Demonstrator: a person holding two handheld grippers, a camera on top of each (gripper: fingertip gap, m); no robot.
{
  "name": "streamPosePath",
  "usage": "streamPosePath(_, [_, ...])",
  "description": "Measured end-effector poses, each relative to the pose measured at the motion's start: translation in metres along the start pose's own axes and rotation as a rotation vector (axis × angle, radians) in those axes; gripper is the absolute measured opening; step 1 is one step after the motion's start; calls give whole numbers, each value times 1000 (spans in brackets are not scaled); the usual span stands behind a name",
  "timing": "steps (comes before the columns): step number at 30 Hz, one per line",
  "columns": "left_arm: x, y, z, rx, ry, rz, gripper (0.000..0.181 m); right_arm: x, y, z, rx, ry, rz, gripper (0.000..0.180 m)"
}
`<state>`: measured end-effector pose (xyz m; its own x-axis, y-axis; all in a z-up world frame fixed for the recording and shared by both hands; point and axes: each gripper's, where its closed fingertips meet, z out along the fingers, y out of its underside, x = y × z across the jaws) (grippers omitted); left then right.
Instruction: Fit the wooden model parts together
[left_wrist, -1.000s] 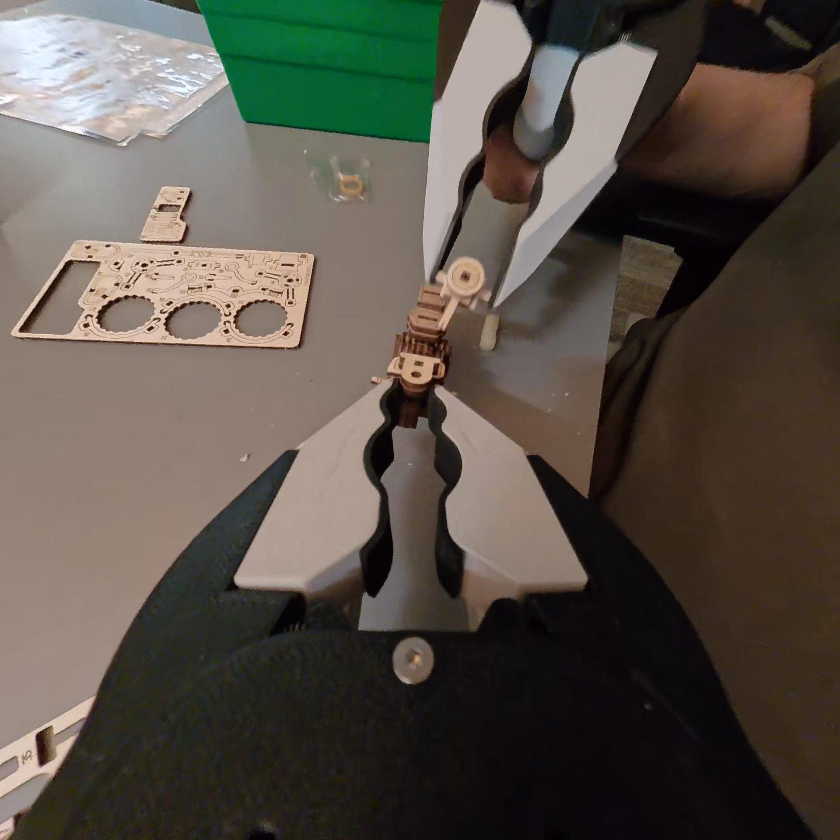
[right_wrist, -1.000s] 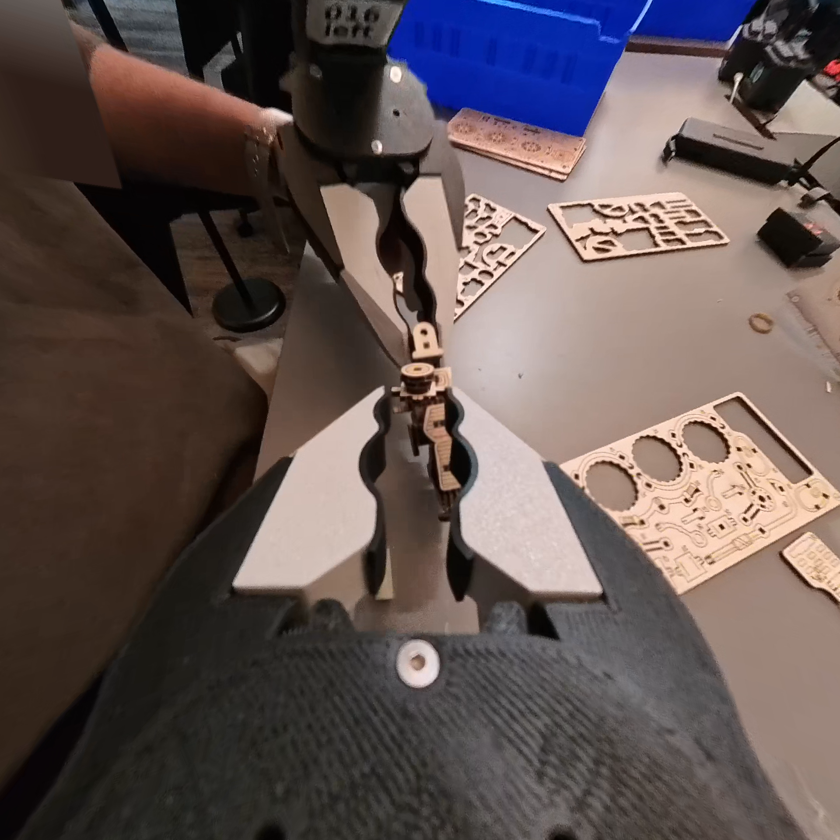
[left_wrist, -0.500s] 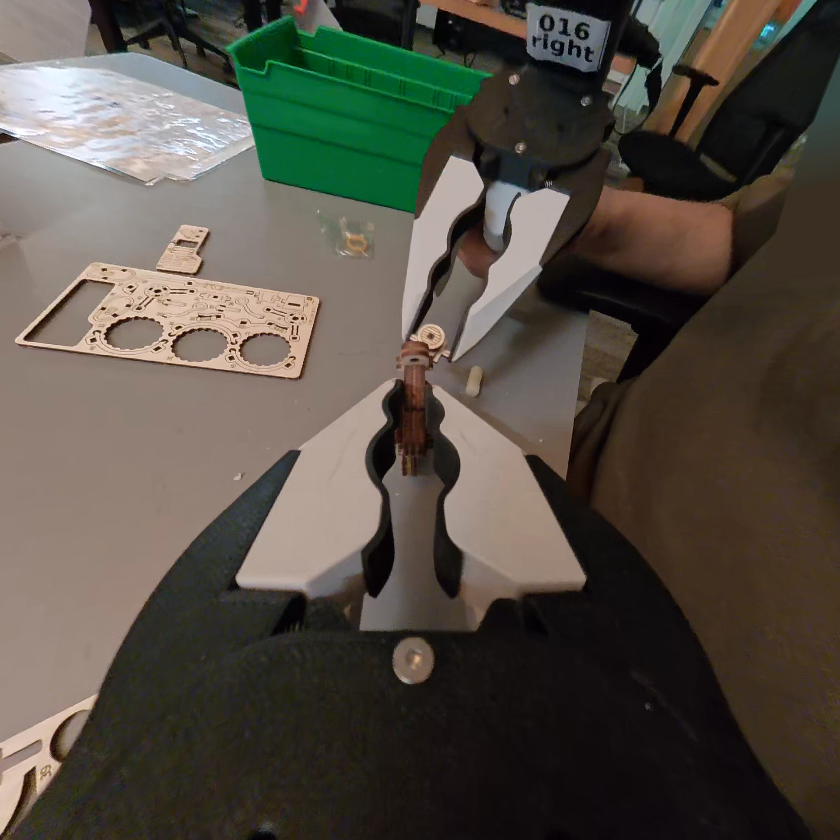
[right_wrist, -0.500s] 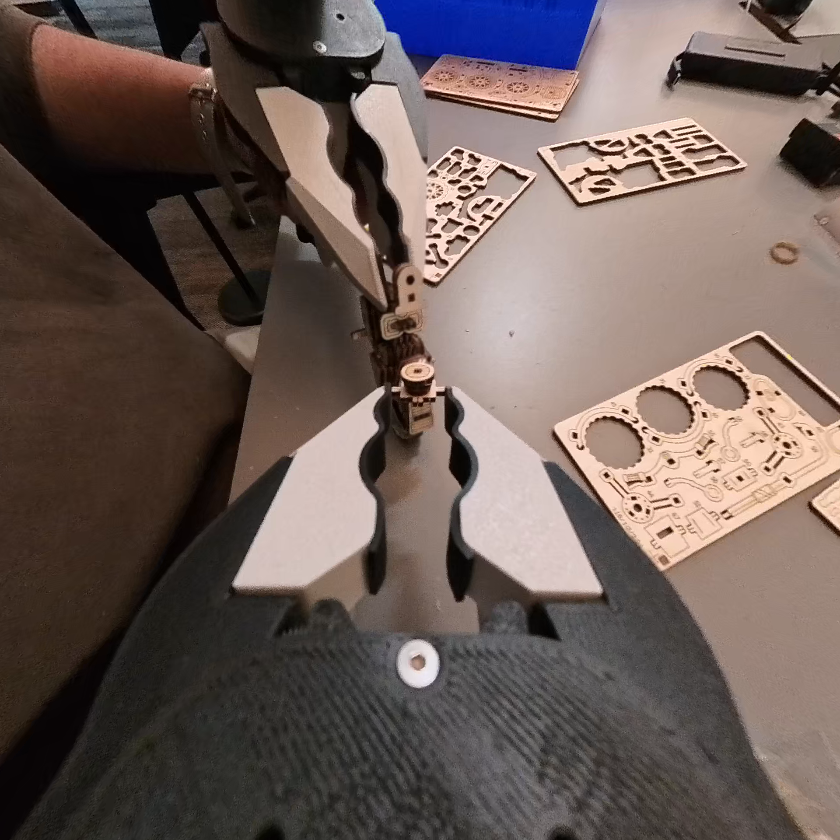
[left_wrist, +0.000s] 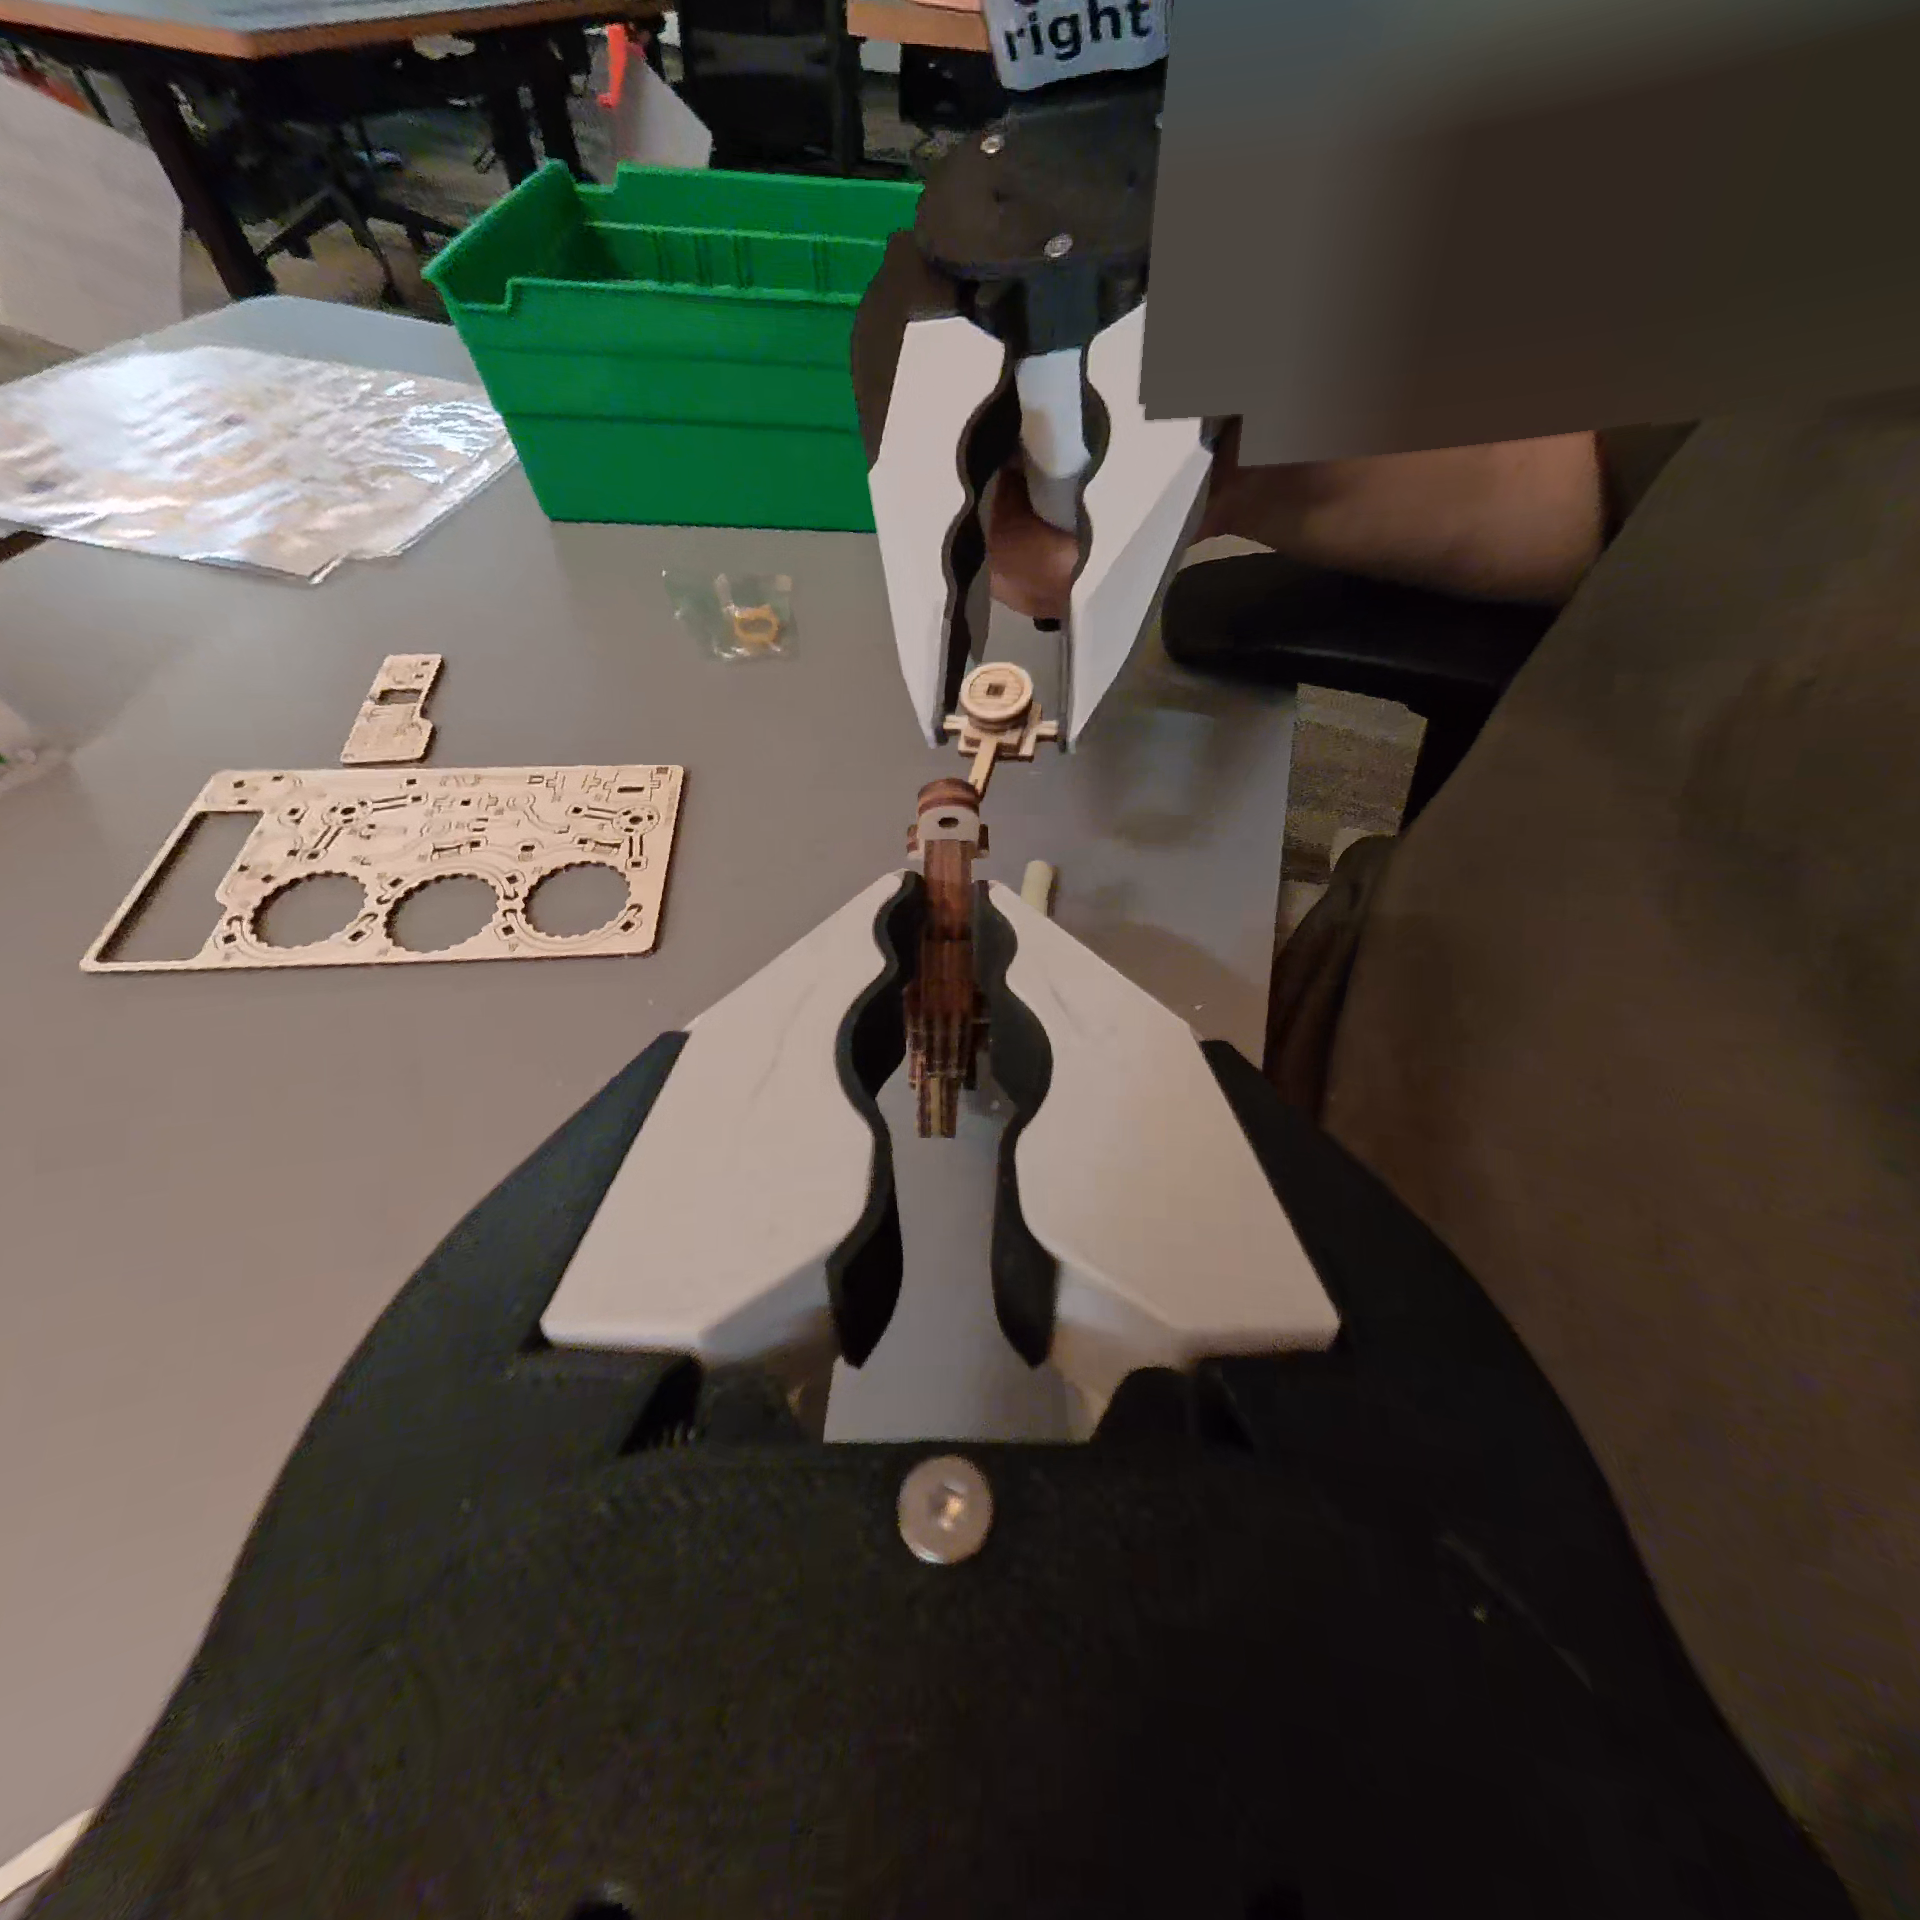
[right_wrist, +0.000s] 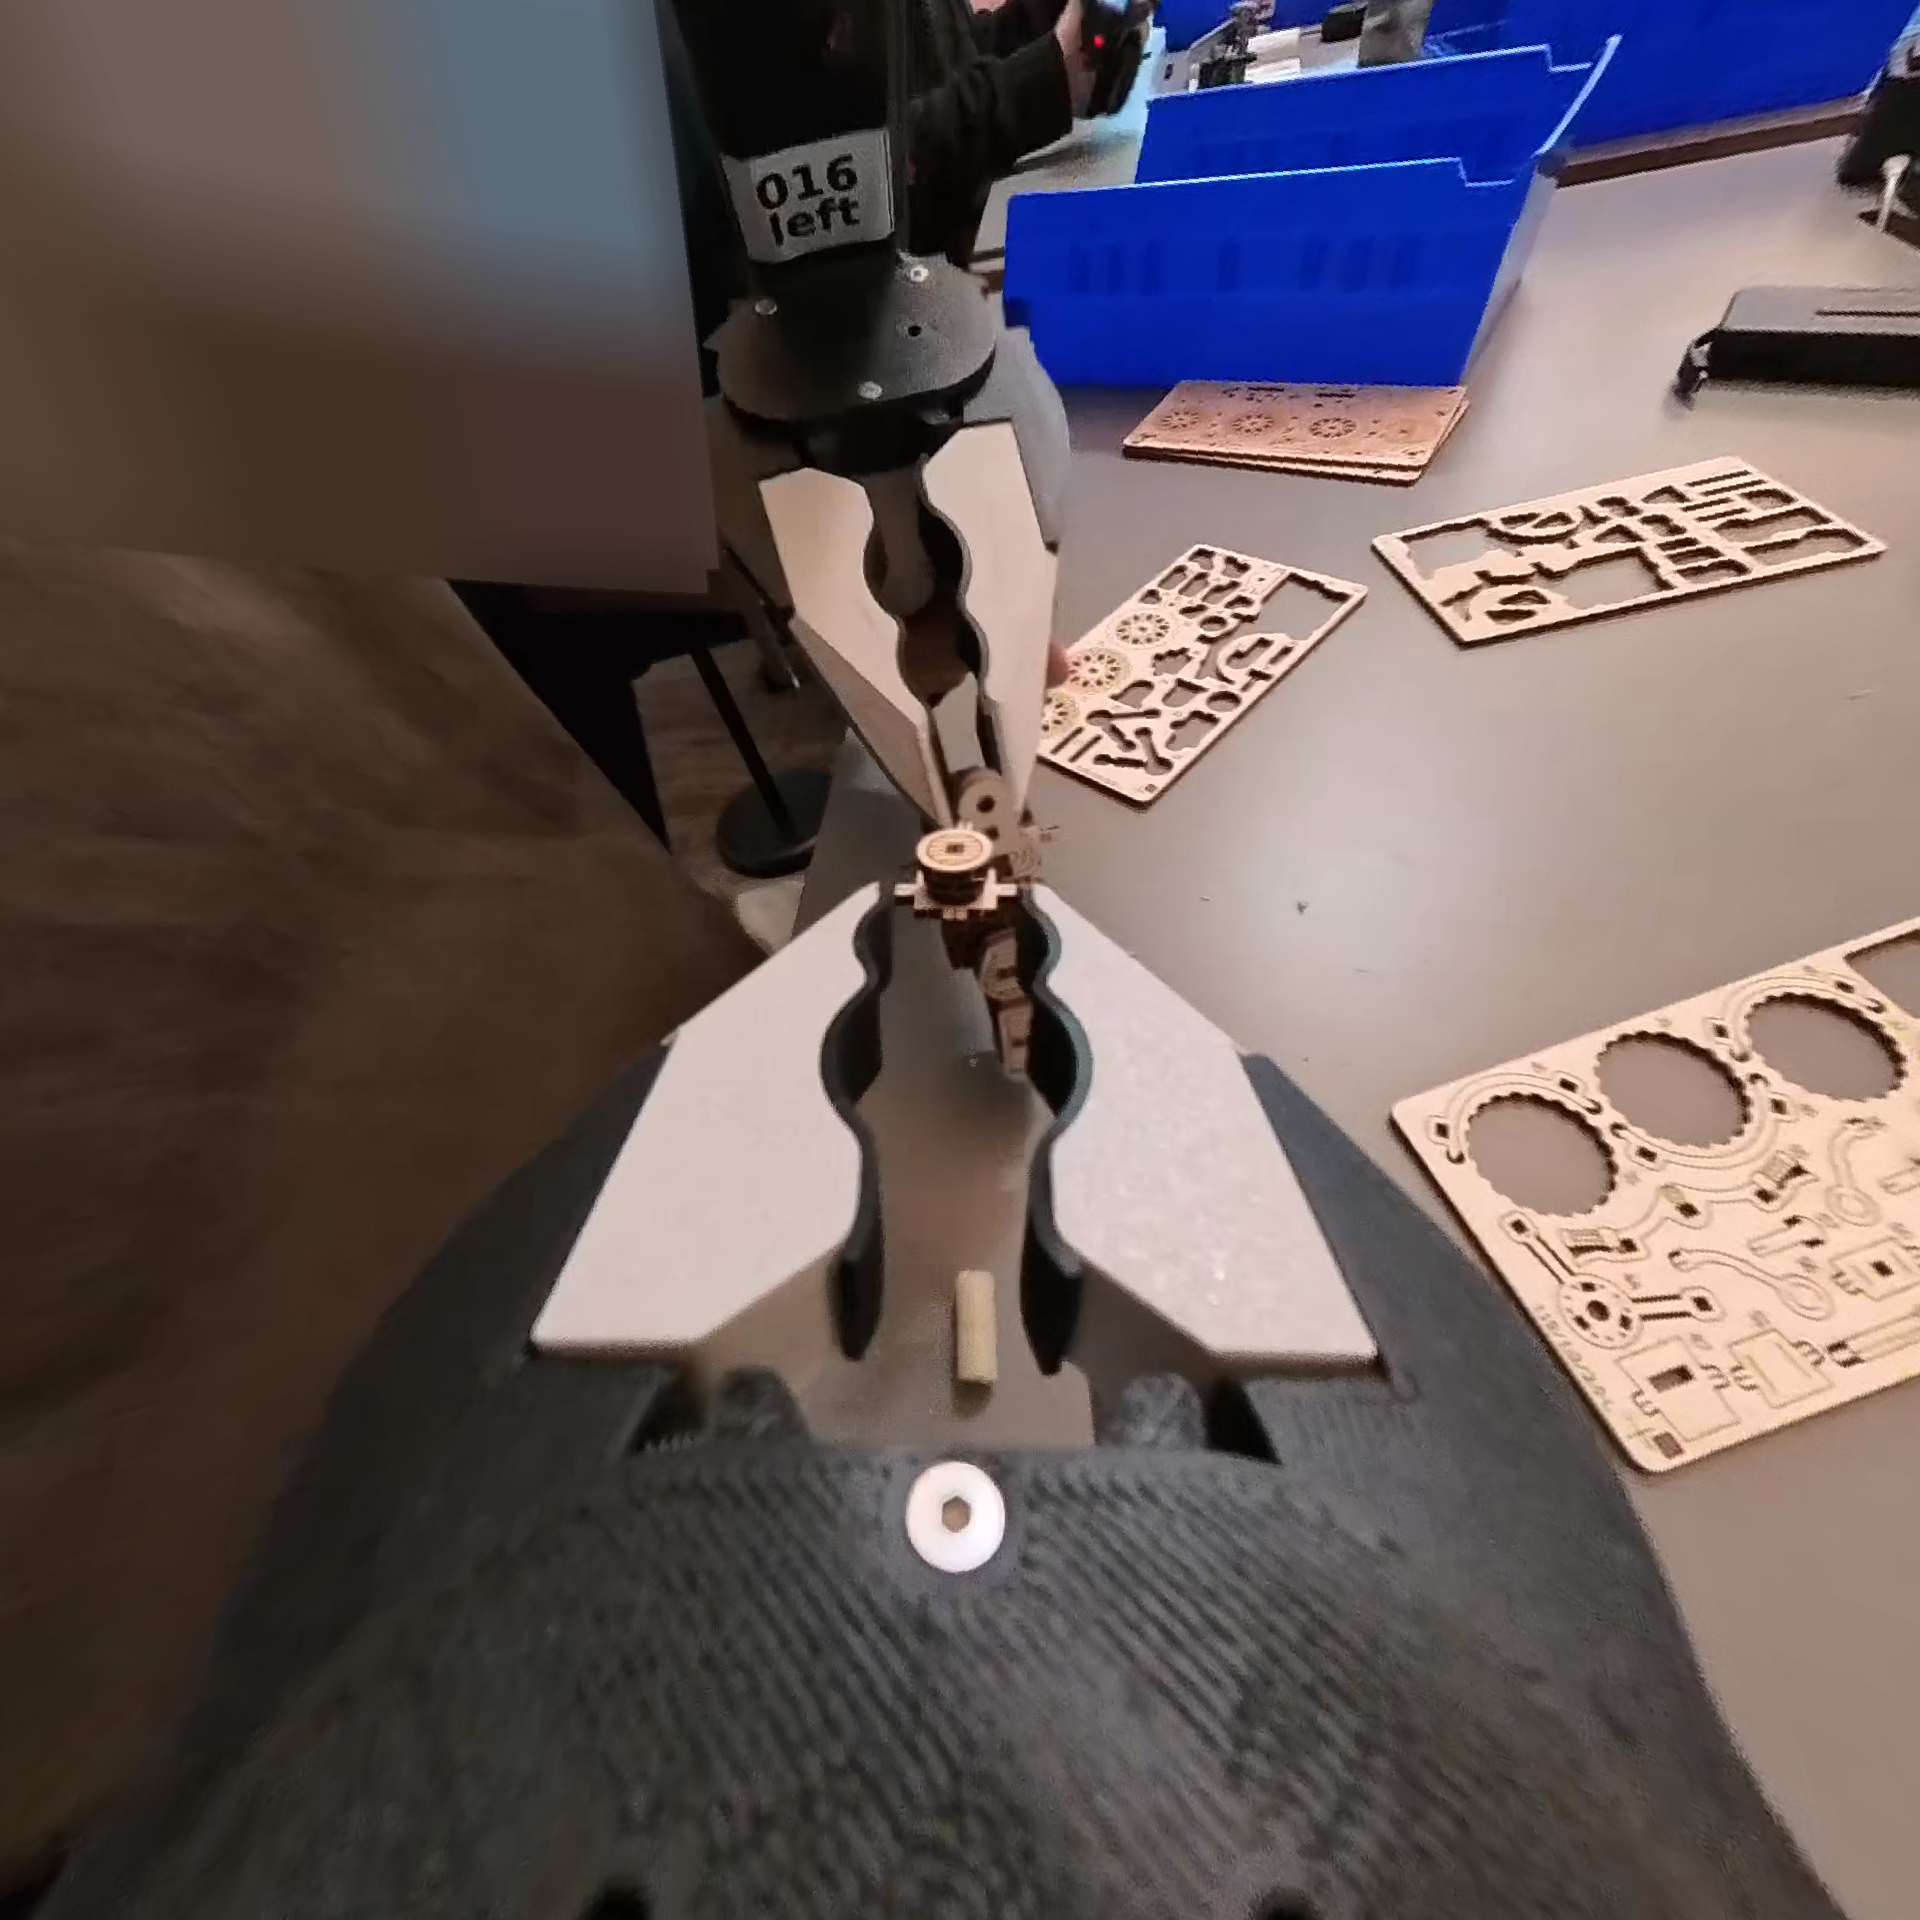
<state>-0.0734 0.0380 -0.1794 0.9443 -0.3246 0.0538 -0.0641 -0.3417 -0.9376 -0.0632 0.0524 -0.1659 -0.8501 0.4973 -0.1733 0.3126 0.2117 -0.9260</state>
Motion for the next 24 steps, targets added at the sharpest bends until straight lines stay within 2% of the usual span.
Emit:
streamPosePath(13, [14,9,2,-57,74,52,7,-8,5,5,-23,-39,-26,21])
streamPosePath(24, [11,4,7,11,57,1,7,-7,10,5,-50,-29,-36,21])
